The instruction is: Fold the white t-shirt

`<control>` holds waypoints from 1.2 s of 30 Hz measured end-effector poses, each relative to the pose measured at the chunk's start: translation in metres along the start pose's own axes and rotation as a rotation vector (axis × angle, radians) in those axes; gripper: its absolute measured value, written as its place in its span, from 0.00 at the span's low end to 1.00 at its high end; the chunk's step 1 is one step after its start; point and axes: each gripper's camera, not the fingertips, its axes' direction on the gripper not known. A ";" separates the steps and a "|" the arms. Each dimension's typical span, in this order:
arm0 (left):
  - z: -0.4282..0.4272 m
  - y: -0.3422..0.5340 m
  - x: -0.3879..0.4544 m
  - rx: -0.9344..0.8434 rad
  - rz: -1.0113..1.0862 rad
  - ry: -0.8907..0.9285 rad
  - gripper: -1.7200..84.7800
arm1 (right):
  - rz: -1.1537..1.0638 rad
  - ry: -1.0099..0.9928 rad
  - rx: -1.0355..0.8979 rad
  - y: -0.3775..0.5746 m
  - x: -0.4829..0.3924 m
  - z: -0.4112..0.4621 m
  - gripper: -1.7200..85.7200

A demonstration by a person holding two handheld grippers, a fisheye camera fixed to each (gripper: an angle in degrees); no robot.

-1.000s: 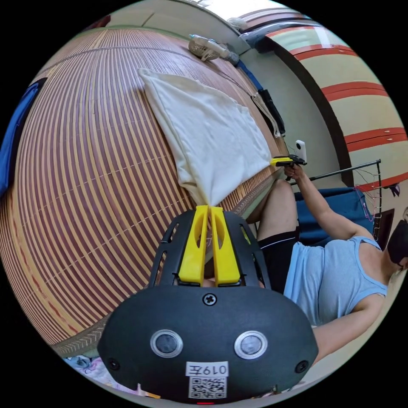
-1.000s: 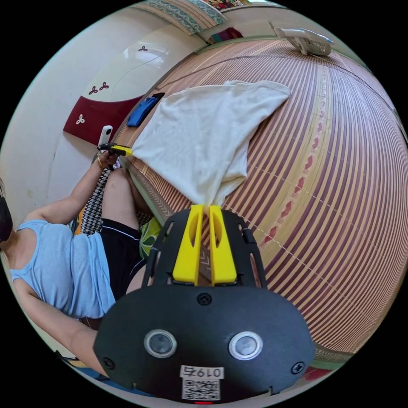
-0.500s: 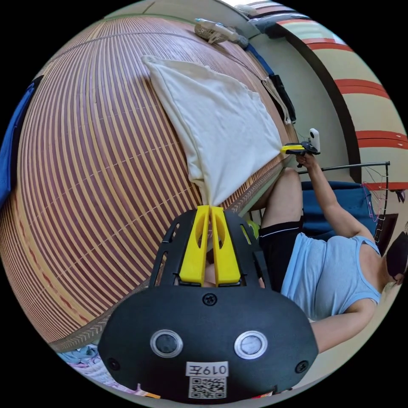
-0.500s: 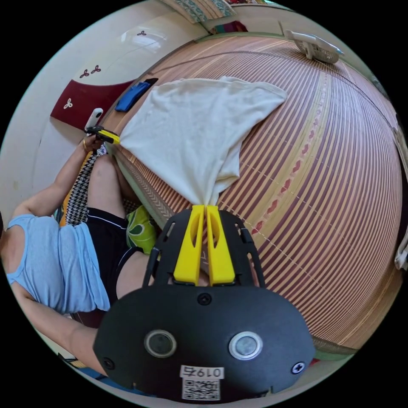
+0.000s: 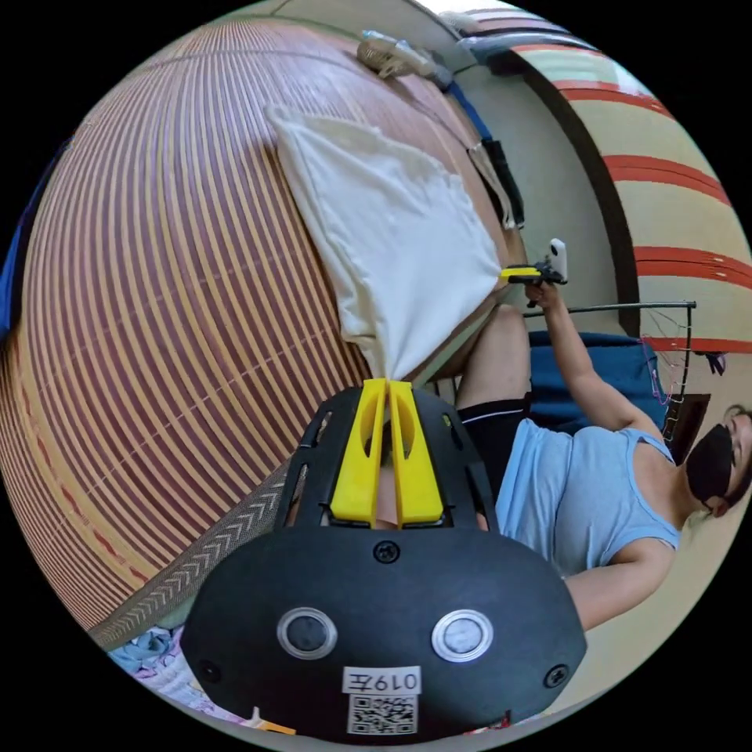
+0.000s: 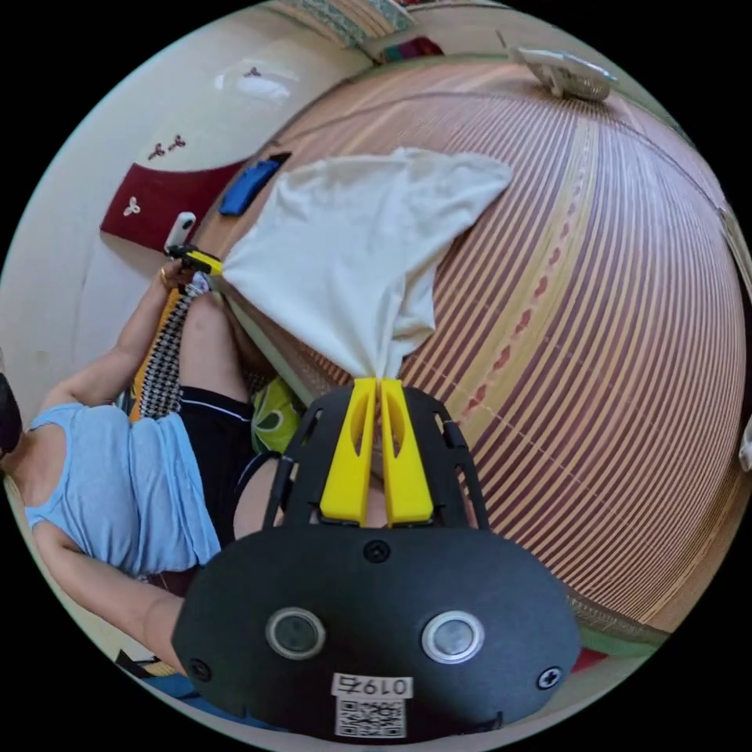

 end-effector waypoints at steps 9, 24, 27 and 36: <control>0.018 -0.001 -0.004 -0.101 -0.021 -0.016 0.03 | 0.003 0.022 -0.040 0.008 -0.006 0.001 0.08; -0.010 0.004 0.015 0.286 0.036 0.016 0.03 | 0.169 0.094 0.293 0.009 -0.014 -0.024 0.08; -0.002 0.002 0.012 0.261 -0.009 -0.070 0.03 | 0.196 0.085 0.280 0.009 -0.011 -0.015 0.09; -0.002 0.019 -0.015 0.267 -0.113 -0.033 0.03 | 0.309 0.008 0.340 0.038 0.015 -0.011 0.01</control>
